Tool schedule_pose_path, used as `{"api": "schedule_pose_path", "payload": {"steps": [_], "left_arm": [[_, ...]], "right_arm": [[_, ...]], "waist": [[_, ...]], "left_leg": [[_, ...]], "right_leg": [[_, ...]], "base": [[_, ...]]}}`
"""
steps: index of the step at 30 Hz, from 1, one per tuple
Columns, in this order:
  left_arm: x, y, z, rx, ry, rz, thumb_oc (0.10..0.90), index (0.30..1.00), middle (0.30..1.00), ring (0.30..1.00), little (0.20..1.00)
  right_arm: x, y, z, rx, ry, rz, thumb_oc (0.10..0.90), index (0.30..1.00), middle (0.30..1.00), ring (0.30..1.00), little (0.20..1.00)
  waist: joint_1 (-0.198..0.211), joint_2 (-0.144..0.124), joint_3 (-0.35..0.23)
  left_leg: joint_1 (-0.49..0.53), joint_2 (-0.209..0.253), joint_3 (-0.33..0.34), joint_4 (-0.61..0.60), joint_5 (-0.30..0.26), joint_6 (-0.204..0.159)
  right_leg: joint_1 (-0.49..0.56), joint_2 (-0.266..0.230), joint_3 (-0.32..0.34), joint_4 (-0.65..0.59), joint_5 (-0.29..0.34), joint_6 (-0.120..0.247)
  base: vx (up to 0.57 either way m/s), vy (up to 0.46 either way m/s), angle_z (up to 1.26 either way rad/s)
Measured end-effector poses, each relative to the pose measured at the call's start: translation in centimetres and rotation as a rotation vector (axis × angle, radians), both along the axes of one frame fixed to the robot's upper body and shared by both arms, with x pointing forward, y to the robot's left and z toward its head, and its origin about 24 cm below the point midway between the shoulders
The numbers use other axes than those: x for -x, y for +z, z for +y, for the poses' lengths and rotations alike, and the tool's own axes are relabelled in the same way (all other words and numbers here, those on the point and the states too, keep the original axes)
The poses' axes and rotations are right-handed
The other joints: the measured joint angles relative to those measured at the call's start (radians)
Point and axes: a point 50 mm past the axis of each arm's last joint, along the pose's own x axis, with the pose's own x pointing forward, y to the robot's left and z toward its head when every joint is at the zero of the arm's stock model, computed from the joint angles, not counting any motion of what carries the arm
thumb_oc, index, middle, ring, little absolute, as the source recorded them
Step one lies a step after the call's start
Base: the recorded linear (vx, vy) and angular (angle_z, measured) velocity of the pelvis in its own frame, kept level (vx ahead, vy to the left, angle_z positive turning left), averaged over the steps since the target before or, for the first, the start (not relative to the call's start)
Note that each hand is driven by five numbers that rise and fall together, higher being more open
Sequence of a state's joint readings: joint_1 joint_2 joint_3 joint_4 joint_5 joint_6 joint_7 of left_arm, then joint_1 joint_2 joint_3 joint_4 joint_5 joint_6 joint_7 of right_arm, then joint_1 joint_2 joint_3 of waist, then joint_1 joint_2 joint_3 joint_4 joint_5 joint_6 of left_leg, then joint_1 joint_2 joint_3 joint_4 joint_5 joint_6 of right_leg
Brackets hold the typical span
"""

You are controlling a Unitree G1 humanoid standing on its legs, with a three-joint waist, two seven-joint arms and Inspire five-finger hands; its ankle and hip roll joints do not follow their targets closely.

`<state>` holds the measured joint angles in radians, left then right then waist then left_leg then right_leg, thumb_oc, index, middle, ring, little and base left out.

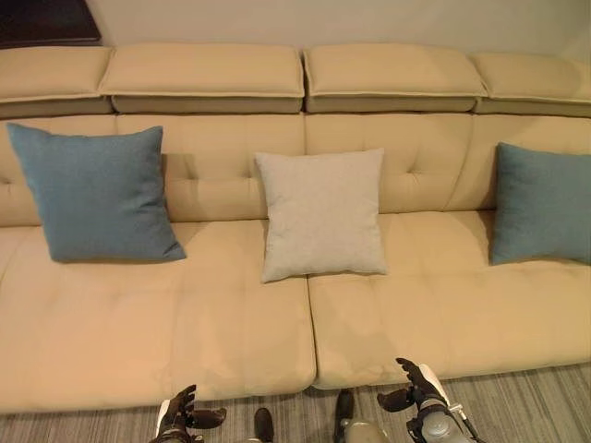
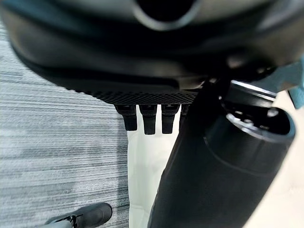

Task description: Pick up all the scattered cushions and arrange them neatly on the sofa.

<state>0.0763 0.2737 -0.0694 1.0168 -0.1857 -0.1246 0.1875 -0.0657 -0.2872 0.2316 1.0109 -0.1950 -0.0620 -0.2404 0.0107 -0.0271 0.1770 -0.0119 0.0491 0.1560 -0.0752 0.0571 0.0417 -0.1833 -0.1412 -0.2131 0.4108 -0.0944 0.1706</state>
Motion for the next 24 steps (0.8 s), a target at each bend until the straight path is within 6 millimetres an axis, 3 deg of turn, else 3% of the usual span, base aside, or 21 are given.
{"api": "schedule_pose_path", "payload": {"steps": [2, 3, 4, 7, 11, 15, 16, 17, 18, 20, 21, 22, 24], "left_arm": [[1.1, -0.2, 0.3, -0.004, 0.013, 0.028, 0.800, 0.900, 0.900, 0.900, 0.900], [1.6, -0.3, 0.5, -0.010, 0.015, 0.040, 0.800, 0.900, 0.900, 0.900, 0.900], [2.3, -0.8, 0.0, 0.007, 0.025, 0.074, 0.800, 0.900, 0.900, 0.900, 0.900], [3.2, -1.2, -0.9, 0.032, 0.032, 0.097, 0.800, 0.900, 0.900, 0.900, 0.900], [1.4, -1.0, -1.5, 0.044, 0.014, 0.057, 0.800, 0.900, 0.900, 0.900, 0.900], [-0.1, -1.0, -2.3, 0.062, 0.004, 0.041, 0.800, 0.900, 0.900, 0.900, 0.900], [0.1, -1.2, -2.3, 0.062, 0.010, 0.063, 0.800, 0.900, 0.900, 0.900, 0.900], [0.2, -1.3, -2.4, 0.065, 0.015, 0.076, 0.800, 0.900, 0.900, 0.900, 0.900], [0.9, -1.6, -2.4, 0.070, 0.022, 0.100, 0.800, 0.900, 0.900, 0.900, 0.900], [1.6, -1.9, -2.7, 0.079, 0.029, 0.129, 0.800, 0.900, 0.900, 0.900, 0.900], [1.9, -2.0, -2.9, 0.084, 0.031, 0.142, 0.800, 0.900, 0.900, 0.900, 0.900], [1.6, -1.9, -2.8, 0.082, 0.028, 0.134, 0.800, 0.900, 0.900, 0.900, 0.900], [0.9, -1.7, -2.3, 0.070, 0.023, 0.124, 0.800, 0.900, 0.900, 0.900, 0.900]], "right_arm": [[-0.4, 0.2, 0.0, 0.000, 0.000, -0.011, 0.800, 0.900, 0.900, 0.900, 0.900], [-0.5, 0.2, 0.2, -0.003, 0.001, -0.013, 0.800, 0.900, 0.900, 0.900, 0.900], [-0.7, 0.4, -0.4, 0.012, -0.002, -0.014, 0.800, 0.900, 0.900, 0.900, 0.900], [-0.7, 0.5, -0.8, 0.021, -0.007, -0.018, 0.800, 0.900, 0.900, 0.900, 0.900], [0.1, 0.1, -0.9, 0.018, -0.022, 0.005, 0.800, 0.900, 0.900, 0.900, 0.900], [1.4, -0.5, -1.5, 0.033, -0.047, 0.064, 0.800, 0.900, 0.900, 0.900, 0.900], [1.1, -0.5, -1.7, 0.041, -0.051, 0.067, 0.800, 0.900, 0.900, 0.900, 0.900], [1.5, -0.6, -1.9, 0.047, -0.055, 0.082, 0.800, 0.900, 0.900, 0.900, 0.900], [1.7, -0.7, -2.2, 0.054, -0.064, 0.088, 0.800, 0.900, 0.900, 0.900, 0.900], [2.7, -0.9, -2.8, 0.067, -0.084, 0.114, 0.800, 0.900, 0.900, 0.900, 0.900], [3.8, -1.3, -3.2, 0.077, -0.103, 0.162, 0.800, 0.900, 0.900, 0.900, 0.900], [4.4, -1.5, -3.2, 0.076, -0.110, 0.183, 0.800, 0.900, 0.900, 0.900, 0.900], [5.0, -1.9, -2.7, 0.058, -0.117, 0.209, 0.800, 0.900, 0.900, 0.900, 0.900]], "waist": [[0.035, -0.018, -0.011], [0.046, -0.037, -0.022], [0.042, -0.026, -0.027], [0.033, -0.008, -0.048], [0.025, -0.018, -0.056], [0.015, -0.011, -0.052], [0.008, -0.018, -0.049], [-0.004, -0.023, -0.049], [-0.024, -0.025, -0.047], [-0.054, 0.009, -0.067], [-0.058, 0.040, -0.083], [-0.060, 0.043, -0.083], [-0.058, 0.020, -0.080]], "left_leg": [[-0.003, 0.007, 0.032, 0.000, 0.014, -0.020], [-0.005, -0.004, 0.037, 0.000, 0.014, -0.023], [-0.005, 0.001, 0.033, -0.002, 0.023, -0.039], [-0.015, 0.037, 0.005, 0.016, 0.033, -0.051], [-0.119, 0.065, -0.054, 0.098, 0.056, -0.086], [-0.128, 0.076, -0.090, 0.101, 0.107, -0.149], [-0.128, 0.062, -0.095, 0.104, 0.135, -0.190], [-0.120, 0.053, -0.096, 0.107, 0.122, -0.183], [-0.090, 0.038, -0.086, 0.107, 0.087, -0.152], [-0.056, 0.032, -0.076, 0.060, 0.072, -0.135], [-0.013, 0.042, -0.056, -0.016, 0.069, -0.133], [-0.014, 0.043, -0.057, -0.016, 0.051, -0.118], [-0.002, 0.026, -0.056, -0.016, 0.043, -0.105]], "right_leg": [[0.061, -0.014, -0.032, -0.044, -0.073, -0.002], [0.106, -0.013, -0.022, -0.149, -0.057, -0.008], [0.172, 0.021, -0.022, -0.280, -0.027, -0.073], [0.212, 0.076, -0.020, -0.367, 0.007, -0.096], [0.206, 0.108, -0.063, -0.426, 0.041, -0.134], [0.215, 0.122, -0.086, -0.451, 0.059, -0.165], [0.216, 0.103, -0.088, -0.458, 0.063, -0.171], [0.219, 0.092, -0.082, -0.466, 0.073, -0.174], [0.237, 0.077, -0.075, -0.481, 0.084, -0.168], [0.247, 0.087, -0.083, -0.485, 0.086, -0.156], [0.248, 0.103, -0.079, -0.488, 0.087, -0.144], [0.251, 0.104, -0.080, -0.490, 0.088, -0.139], [0.267, 0.093, -0.077, -0.502, 0.098, -0.122]], "base": [[-0.06, -0.182, -0.44], [-0.01, -0.109, -0.47], [-0.03, -0.148, -0.21], [-0.14, -0.216, -0.06], [-0.23, -0.106, 0.27], [-0.11, 0.013, 0.17], [-0.04, 0.100, -0.18], [-0.03, 0.137, -0.27], [0.03, 0.132, -0.09], [0.05, 0.079, 0.09], [0.04, 0.078, 0.10], [0.02, 0.057, 0.02], [0.01, 0.024, 0.03]]}}
